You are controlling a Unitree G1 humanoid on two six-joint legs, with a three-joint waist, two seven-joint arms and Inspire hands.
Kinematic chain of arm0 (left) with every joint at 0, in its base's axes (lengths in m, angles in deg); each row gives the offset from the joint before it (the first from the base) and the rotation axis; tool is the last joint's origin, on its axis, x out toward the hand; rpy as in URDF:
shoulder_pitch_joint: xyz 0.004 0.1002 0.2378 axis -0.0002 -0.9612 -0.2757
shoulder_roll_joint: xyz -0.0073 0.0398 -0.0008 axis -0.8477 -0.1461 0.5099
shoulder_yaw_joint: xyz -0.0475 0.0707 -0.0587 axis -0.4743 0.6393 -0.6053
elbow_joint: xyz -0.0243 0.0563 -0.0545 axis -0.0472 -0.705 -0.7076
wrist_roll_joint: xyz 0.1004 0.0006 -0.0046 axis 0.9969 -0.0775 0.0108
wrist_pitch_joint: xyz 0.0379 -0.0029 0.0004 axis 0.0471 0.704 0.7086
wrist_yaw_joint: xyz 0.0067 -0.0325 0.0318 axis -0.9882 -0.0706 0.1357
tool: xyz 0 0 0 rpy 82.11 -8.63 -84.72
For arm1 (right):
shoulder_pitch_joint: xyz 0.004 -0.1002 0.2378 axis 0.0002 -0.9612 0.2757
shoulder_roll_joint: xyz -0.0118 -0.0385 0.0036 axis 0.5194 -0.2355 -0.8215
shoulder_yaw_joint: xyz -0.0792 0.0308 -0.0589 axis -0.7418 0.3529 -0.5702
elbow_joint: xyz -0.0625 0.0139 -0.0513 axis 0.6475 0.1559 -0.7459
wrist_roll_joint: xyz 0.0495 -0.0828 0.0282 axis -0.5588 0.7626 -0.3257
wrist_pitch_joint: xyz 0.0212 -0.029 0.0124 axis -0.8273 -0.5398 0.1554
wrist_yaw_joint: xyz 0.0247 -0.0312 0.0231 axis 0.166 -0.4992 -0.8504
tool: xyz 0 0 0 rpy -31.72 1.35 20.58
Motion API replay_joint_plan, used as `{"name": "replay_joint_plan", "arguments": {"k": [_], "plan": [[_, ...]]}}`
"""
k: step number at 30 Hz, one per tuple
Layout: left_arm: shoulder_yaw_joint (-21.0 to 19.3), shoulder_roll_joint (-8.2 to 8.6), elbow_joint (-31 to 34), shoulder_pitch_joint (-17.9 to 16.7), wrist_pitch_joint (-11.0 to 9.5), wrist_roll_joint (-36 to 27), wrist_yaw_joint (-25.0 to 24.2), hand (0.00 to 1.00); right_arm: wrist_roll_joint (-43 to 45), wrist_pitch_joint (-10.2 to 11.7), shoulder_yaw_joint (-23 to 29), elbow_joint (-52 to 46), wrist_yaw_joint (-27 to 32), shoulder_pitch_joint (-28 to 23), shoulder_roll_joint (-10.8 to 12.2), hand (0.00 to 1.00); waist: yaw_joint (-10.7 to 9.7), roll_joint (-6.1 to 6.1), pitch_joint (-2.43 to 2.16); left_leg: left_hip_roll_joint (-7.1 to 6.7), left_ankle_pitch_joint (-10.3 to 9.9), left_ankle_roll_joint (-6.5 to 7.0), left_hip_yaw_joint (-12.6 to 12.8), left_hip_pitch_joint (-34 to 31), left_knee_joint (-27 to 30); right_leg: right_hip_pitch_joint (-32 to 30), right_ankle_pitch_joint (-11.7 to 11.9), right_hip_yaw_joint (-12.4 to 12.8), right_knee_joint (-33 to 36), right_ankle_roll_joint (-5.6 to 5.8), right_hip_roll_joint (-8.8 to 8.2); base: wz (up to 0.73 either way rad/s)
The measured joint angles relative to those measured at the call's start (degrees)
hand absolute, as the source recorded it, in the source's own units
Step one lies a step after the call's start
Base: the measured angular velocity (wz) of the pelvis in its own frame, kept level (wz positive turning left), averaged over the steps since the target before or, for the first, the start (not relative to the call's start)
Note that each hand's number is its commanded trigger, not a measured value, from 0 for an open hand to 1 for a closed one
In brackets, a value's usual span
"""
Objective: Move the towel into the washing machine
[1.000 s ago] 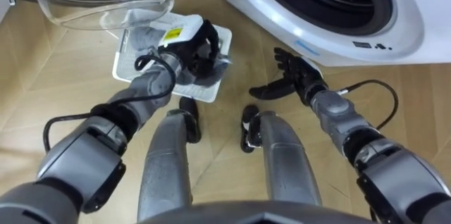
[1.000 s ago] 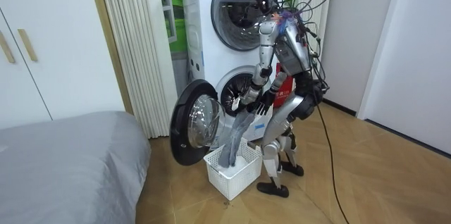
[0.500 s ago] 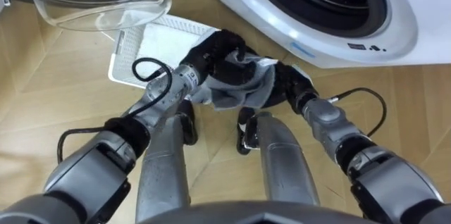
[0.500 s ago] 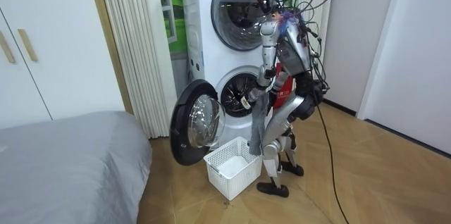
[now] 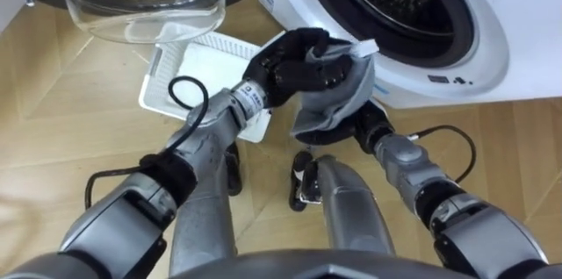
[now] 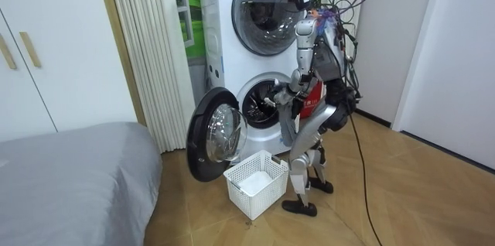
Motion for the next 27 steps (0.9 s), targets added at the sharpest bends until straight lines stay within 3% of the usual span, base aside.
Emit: {"name": "replay_joint_plan", "arguments": {"k": [1,2,3,6,14,21,22,23,27], "plan": [[-0.1,0.12,0.0,0.0,0.2,-0.7,-0.1,1.00,0.1,-0.1,0.2,0.0,0.0,0.0,0.1,0.29,0.0,-0.01,0.00,0.00,0.1,-0.09,-0.1,0.0,-0.1,0.1,0.0,-0.2,0.0,-0.04,-0.02,0.13],[-0.3,0.57,0.0,0.0,0.4,-1.0,-0.2,1.00,0.5,-0.5,0.4,0.0,0.0,0.0,0.2,0.58,0.1,-0.01,0.00,0.06,0.2,-0.24,-0.3,0.2,-0.1,0.3,0.0,-0.3,-0.1,-0.14,-0.01,0.09],[-0.4,0.99,0.0,0.0,0.7,-1.1,-0.2,1.00,0.9,-1.2,0.4,0.0,0.0,-0.1,0.2,1.00,0.1,-0.01,0.00,0.08,0.2,-0.35,-0.3,0.6,-0.2,0.6,-0.1,-0.3,-0.1,-0.20,0.00,0.05],[-0.3,2.06,0.8,0.0,1.5,-2.1,-0.3,1.00,2.3,-1.6,0.7,0.0,0.3,-0.3,0.2,1.00,0.0,-0.02,-0.01,0.21,0.4,-0.53,-0.2,0.8,-0.6,0.8,0.1,-0.3,-0.4,-0.47,0.08,-0.03],[-0.6,3.06,2.1,-0.3,2.5,-9.8,-0.3,1.00,3.9,-2.9,3.9,-0.8,1.5,-0.4,0.9,1.00,-0.5,-0.08,-0.04,0.38,0.6,-0.78,-0.2,0.8,-1.1,0.7,0.2,-0.7,-0.9,-0.73,0.17,-0.01],[-2.2,3.43,2.1,-1.4,2.9,-15.8,-0.3,1.00,4.9,-3.4,4.1,-2.3,4.8,-1.0,1.0,1.00,-0.4,-0.52,-0.37,0.21,0.9,-0.86,0.1,1.6,-1.9,1.6,0.3,-0.7,-1.9,-0.84,0.15,0.01],[-2.2,3.43,2.1,-1.8,2.9,-16.5,-0.3,0.88,4.8,-3.6,4.0,-2.3,4.9,-1.0,1.0,1.00,-0.3,-0.52,-0.37,0.20,0.9,-0.86,0.1,1.8,-1.9,1.8,0.3,-0.7,-2.0,-0.83,0.17,0.03],[-2.3,3.44,2.1,-2.4,2.9,-18.0,-0.3,0.00,4.8,-3.7,4.0,-2.4,4.9,-1.1,1.0,1.00,-0.1,-0.52,-0.38,0.19,0.9,-0.86,0.3,1.9,-1.9,1.9,0.3,-0.7,-2.0,-0.83,0.19,0.00],[-2.9,3.46,2.1,-4.1,3.0,-21.0,-0.3,0.00,4.6,-3.8,4.0,-2.4,5.2,-1.7,1.0,1.00,0.2,-0.50,-0.38,0.36,0.9,-0.87,0.4,1.9,-2.0,1.9,0.2,-0.7,-2.1,-0.99,0.39,0.00]]}}
